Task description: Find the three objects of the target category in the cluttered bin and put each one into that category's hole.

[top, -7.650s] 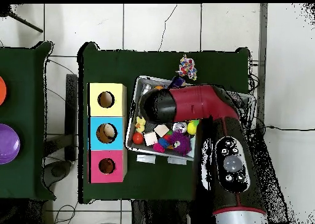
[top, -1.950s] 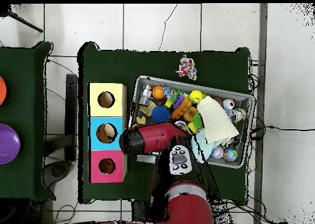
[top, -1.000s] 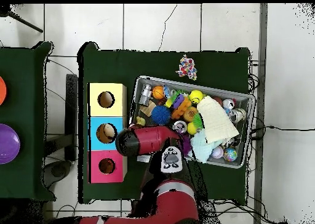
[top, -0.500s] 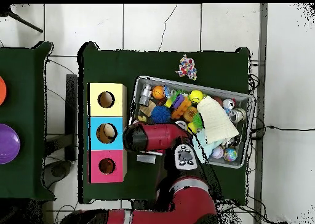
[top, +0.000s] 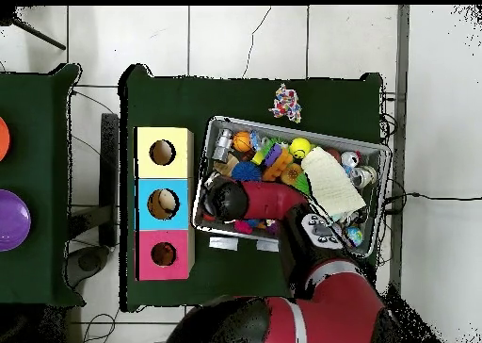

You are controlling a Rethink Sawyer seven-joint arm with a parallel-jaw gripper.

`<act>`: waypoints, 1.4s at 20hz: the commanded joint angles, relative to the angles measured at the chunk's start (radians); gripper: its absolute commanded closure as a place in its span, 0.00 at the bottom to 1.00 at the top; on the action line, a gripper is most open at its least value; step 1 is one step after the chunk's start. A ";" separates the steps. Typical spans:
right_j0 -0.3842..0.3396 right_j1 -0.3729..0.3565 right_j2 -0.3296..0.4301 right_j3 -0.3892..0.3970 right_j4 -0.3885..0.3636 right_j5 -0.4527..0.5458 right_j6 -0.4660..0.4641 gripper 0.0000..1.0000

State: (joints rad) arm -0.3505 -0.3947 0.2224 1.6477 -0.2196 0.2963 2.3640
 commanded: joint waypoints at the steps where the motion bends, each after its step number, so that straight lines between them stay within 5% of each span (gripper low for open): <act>1: -0.014 0.041 0.175 0.036 -0.027 0.047 -0.077 0.00; 7: 0.036 0.008 0.104 0.015 -0.025 0.136 -0.058 0.00; 8: 0.053 0.002 0.085 0.007 -0.031 0.156 -0.060 1.00; 19: 0.114 -0.053 -0.004 0.012 -0.015 0.177 0.002 1.00; 24: 0.257 -0.247 -0.189 -0.045 -0.043 0.360 0.017 1.00; 28: 0.306 -0.299 -0.246 -0.124 -0.061 0.516 -0.028 1.00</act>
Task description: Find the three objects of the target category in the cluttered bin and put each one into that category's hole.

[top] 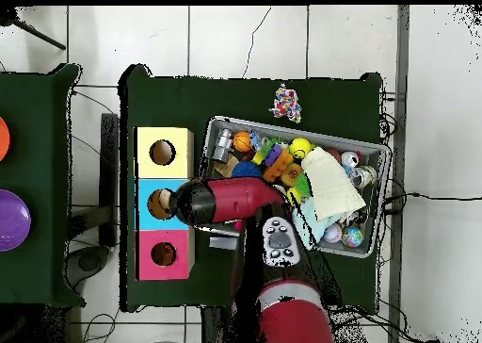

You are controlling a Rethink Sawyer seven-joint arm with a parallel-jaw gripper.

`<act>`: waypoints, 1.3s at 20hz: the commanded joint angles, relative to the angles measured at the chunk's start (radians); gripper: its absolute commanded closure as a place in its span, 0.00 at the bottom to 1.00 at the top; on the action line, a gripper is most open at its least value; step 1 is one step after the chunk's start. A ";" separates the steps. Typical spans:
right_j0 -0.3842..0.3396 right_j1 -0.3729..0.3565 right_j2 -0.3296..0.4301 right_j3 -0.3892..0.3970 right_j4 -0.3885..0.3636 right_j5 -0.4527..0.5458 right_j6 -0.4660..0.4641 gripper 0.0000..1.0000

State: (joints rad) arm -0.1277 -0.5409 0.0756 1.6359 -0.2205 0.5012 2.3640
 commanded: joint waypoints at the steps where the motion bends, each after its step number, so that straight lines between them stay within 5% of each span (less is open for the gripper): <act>1: 0.080 -0.160 -0.093 -0.113 -0.056 0.320 -0.035 1.00; 11: 0.027 -0.207 -0.011 -0.116 -0.036 0.341 -0.079 1.00; 18: 0.034 -0.282 0.020 0.123 0.087 0.288 0.043 1.00; 26: 0.079 -0.293 -0.028 0.195 0.081 0.192 0.104 1.00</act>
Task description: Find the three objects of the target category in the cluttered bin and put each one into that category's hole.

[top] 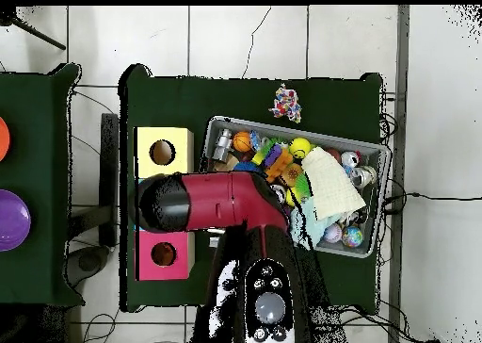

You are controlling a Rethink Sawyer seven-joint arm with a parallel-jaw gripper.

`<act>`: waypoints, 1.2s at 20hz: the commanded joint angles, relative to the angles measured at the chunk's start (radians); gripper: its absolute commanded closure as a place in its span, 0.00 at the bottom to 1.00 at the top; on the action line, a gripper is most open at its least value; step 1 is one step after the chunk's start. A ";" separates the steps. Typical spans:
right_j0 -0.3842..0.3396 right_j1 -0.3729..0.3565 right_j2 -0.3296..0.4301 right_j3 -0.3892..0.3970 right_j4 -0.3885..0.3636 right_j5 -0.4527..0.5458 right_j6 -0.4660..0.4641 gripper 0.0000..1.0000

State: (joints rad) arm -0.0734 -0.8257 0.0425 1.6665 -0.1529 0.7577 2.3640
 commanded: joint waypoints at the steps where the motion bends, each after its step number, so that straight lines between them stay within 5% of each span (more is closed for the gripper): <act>1: 0.026 -0.008 0.004 0.169 0.011 -0.076 0.105 1.00; 24: 0.138 0.022 -0.080 0.323 0.064 -0.249 0.210 1.00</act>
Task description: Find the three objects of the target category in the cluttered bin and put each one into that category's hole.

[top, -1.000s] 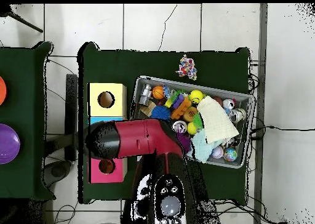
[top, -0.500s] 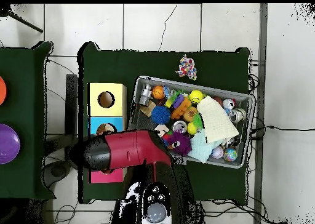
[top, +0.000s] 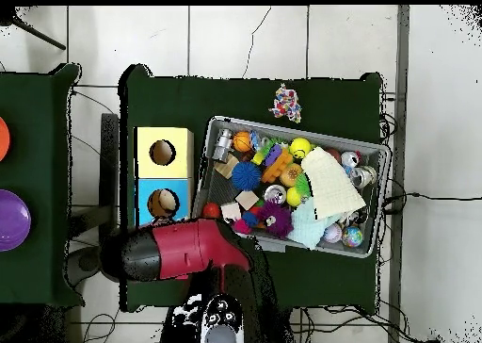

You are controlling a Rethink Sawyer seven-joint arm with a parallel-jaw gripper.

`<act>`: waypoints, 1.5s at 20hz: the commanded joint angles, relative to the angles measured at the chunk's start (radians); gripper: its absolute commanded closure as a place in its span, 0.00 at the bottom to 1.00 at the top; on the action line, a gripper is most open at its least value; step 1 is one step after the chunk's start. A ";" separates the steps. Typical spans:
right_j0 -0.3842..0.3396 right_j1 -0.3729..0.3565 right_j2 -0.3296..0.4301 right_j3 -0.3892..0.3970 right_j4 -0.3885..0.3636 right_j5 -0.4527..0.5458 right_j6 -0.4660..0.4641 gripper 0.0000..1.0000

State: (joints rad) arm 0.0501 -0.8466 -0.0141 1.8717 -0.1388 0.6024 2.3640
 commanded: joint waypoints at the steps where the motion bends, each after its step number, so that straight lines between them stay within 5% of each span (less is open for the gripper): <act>1: 0.019 0.044 -0.029 0.119 0.052 -0.095 0.208 1.00; 19: 0.149 0.005 -0.073 0.208 0.167 -0.129 0.251 1.00; 30: 0.201 0.125 -0.084 0.188 0.242 -0.265 0.261 1.00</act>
State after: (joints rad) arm 0.2555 -0.8156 -0.0998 2.0312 0.0327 0.4659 2.3677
